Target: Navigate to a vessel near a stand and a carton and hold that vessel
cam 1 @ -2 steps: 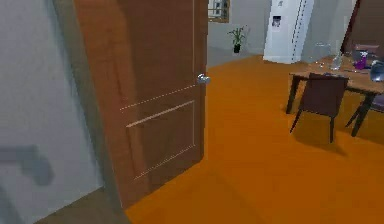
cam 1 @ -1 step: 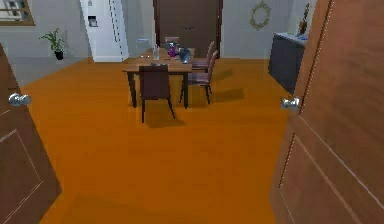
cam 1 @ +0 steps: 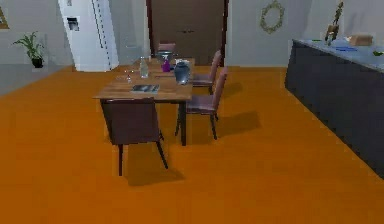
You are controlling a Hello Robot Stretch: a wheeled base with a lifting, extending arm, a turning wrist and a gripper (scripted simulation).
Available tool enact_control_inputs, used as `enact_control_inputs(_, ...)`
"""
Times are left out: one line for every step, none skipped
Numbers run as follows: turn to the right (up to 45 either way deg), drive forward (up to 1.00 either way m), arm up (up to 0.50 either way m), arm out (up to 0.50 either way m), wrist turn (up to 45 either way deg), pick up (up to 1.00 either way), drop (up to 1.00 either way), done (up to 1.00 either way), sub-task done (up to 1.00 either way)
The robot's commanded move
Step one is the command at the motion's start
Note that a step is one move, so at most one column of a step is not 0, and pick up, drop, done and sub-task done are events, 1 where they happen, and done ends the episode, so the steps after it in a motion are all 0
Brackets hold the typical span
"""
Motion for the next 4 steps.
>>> enact_control_inputs(3.0,0.0,0.0,0.0,0.0,0.0,0.0,0.0,0.0)
enact_control_inputs(0.0,0.5,0.0,0.0,0.0,0.0,0.0,0.0,0.0)
enact_control_inputs(30.0,0.0,0.0,0.0,0.0,0.0,0.0,0.0,0.0)
enact_control_inputs(0.0,1.0,0.0,0.0,0.0,0.0,0.0,0.0,0.0)
